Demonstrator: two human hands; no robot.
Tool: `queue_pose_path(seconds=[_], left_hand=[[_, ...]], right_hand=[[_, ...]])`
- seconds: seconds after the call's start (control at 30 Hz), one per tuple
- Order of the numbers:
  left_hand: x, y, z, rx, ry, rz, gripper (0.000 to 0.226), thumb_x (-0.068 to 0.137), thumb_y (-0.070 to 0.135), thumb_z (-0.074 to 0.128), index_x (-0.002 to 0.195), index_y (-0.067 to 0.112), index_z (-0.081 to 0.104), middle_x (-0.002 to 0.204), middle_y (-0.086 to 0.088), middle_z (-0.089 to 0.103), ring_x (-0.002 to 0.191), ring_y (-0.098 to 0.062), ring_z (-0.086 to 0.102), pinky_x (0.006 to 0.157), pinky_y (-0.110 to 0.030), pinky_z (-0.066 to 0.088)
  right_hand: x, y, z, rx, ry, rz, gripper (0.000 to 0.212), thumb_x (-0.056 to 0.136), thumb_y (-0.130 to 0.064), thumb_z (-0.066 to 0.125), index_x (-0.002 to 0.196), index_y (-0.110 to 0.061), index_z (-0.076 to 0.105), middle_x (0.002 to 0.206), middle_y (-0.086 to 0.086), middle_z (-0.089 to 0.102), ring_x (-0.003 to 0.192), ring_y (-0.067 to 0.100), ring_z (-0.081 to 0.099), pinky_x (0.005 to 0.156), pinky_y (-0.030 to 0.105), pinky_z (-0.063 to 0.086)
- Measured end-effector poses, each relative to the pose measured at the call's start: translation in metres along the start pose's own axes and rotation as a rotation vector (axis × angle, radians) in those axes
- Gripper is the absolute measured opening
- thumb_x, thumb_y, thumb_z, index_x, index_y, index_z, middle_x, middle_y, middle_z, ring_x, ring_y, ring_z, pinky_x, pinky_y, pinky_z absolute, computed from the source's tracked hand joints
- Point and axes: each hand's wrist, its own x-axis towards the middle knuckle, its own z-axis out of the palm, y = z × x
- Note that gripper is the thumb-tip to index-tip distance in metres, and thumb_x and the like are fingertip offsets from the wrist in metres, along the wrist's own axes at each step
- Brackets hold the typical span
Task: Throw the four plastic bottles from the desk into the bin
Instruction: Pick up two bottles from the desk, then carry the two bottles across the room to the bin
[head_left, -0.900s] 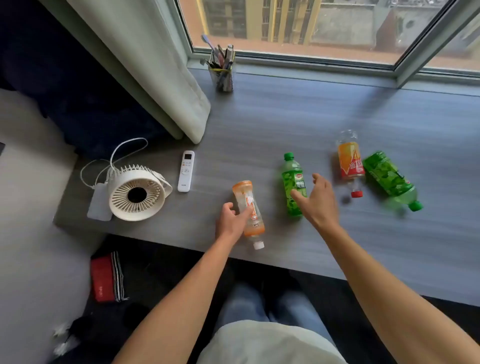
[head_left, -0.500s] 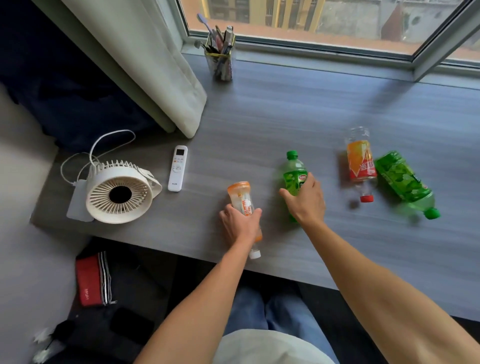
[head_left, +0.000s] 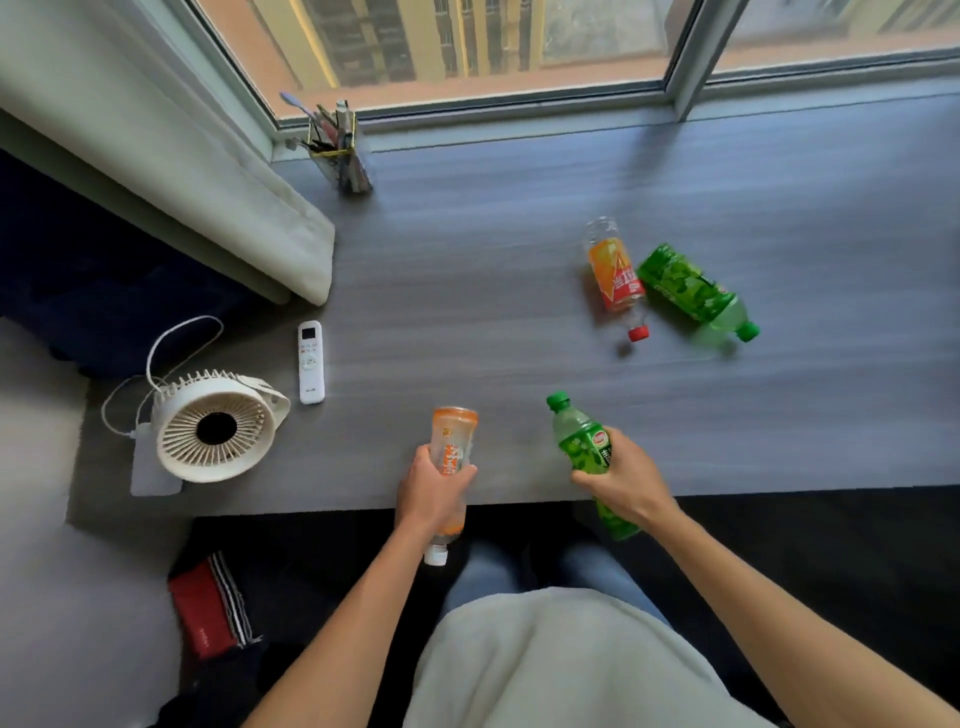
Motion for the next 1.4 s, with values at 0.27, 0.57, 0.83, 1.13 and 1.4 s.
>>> queue_pose_path(seconds=[0.27, 0.57, 0.83, 1.13, 1.4], left_hand=[[-0.012, -0.041, -0.009, 0.471, -0.391, 0.197, 0.045, 0.065, 0.062, 0.068, 0.094, 0.032, 0.050, 0.089, 0.008, 0.067, 0.078, -0.011, 0.066, 0.062, -0.033, 0.050], [-0.027, -0.009, 0.042, 0.948, -0.595, 0.490, 0.043, 0.070, 0.053, 0.066, 0.099, 0.026, 0.050, 0.096, 0.002, 0.067, 0.084, -0.020, 0.064, 0.071, -0.035, 0.050], [-0.087, 0.082, 0.175, 1.212, -0.729, 0.847, 0.044, 0.071, 0.051, 0.071, 0.100, 0.026, 0.048, 0.095, 0.002, 0.065, 0.082, -0.021, 0.063, 0.072, -0.037, 0.054], [-0.155, 0.154, 0.318, 1.397, -0.701, 0.871, 0.047, 0.071, 0.058, 0.067, 0.095, 0.023, 0.046, 0.091, -0.002, 0.064, 0.078, -0.025, 0.063, 0.065, -0.036, 0.052], [-0.163, 0.202, 0.377, 1.415, -0.652, 0.700, 0.040, 0.075, 0.053, 0.071, 0.087, 0.023, 0.048, 0.089, -0.003, 0.065, 0.078, -0.021, 0.062, 0.066, -0.035, 0.049]], right_hand=[[-0.110, 0.083, 0.017, 0.195, 0.069, 0.296, 0.051, 0.059, -0.048, 0.068, 0.106, -0.046, 0.048, 0.086, -0.017, 0.066, 0.078, 0.000, 0.063, 0.070, 0.033, 0.055], [-0.262, 0.166, 0.111, 0.583, 0.272, 0.926, 0.066, 0.062, -0.048, 0.073, 0.120, -0.026, 0.052, 0.107, 0.005, 0.070, 0.096, 0.029, 0.064, 0.080, 0.037, 0.052], [-0.342, 0.206, 0.195, 1.086, 0.439, 1.178, 0.054, 0.074, -0.028, 0.081, 0.120, -0.011, 0.059, 0.113, 0.015, 0.070, 0.105, 0.035, 0.065, 0.095, 0.045, 0.051], [-0.371, 0.292, 0.152, 1.394, 0.572, 1.273, 0.036, 0.070, -0.014, 0.083, 0.101, -0.011, 0.063, 0.094, 0.013, 0.074, 0.093, 0.032, 0.069, 0.092, 0.047, 0.053], [-0.351, 0.402, 0.001, 1.266, 0.682, 1.179, 0.054, 0.068, -0.042, 0.081, 0.112, -0.022, 0.057, 0.105, 0.004, 0.068, 0.100, 0.027, 0.064, 0.086, 0.035, 0.050]])
